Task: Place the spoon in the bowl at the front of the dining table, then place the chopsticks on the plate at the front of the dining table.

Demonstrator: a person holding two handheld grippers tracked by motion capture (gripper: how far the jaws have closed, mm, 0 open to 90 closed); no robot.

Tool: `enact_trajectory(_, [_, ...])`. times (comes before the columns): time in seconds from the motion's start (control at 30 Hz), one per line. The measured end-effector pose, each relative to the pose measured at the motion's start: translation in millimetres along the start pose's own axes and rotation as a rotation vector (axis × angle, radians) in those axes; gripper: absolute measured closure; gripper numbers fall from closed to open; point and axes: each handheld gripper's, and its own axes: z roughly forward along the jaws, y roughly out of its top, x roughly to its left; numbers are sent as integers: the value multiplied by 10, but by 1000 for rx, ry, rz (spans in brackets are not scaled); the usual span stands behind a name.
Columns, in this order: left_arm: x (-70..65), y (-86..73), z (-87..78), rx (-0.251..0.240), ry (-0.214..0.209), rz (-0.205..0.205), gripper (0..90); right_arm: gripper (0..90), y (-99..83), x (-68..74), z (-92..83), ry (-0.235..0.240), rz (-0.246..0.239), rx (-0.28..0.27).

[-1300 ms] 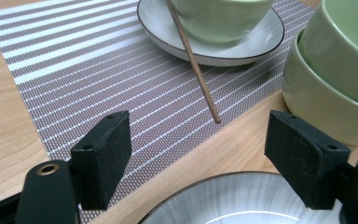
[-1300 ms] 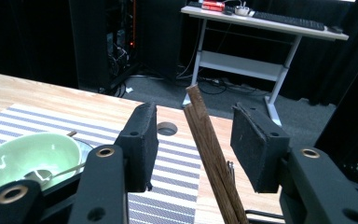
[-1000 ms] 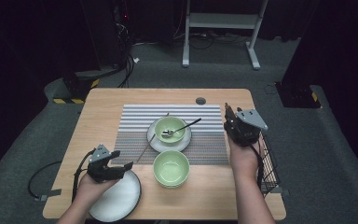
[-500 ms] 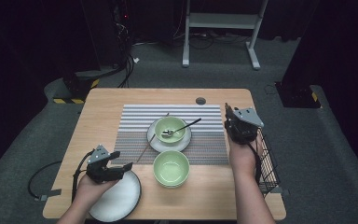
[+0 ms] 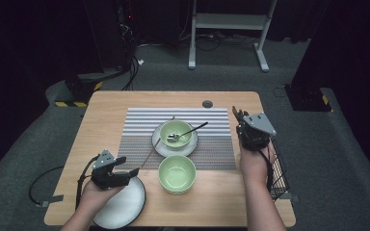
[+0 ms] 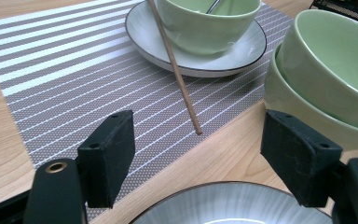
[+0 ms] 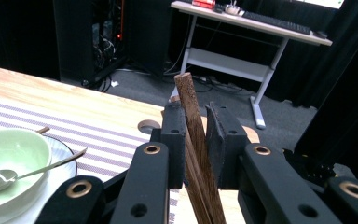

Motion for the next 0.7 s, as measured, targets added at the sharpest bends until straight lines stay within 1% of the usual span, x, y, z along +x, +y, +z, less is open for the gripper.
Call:
enact_trajectory(0.1, [-27, 21, 14, -2, -11, -4, 262, 782, -2, -18, -46, -5, -4, -6])
enact_trajectory(0.17, [-37, 35, 22, 1, -14, 1, 262, 783, -5, -32, -65, -9, -3, -10])
enact_trajectory(0.23, [-27, 50, 19, -5, -19, -5, 262, 787, -3, -37, -84, -14, -4, -15])
enact_trajectory(0.47, [-18, 39, 29, -2, -15, -1, 262, 794, 17, -38, -127, -27, -13, -28])
enact_trajectory(0.57, [-4, 47, 36, -2, -19, -11, 262, 800, 47, -56, -159, -34, -14, -42])
enact_trajectory(0.7, [-15, 65, 52, -1, -22, -2, 262, 806, 99, -79, -225, -39, -14, -62])
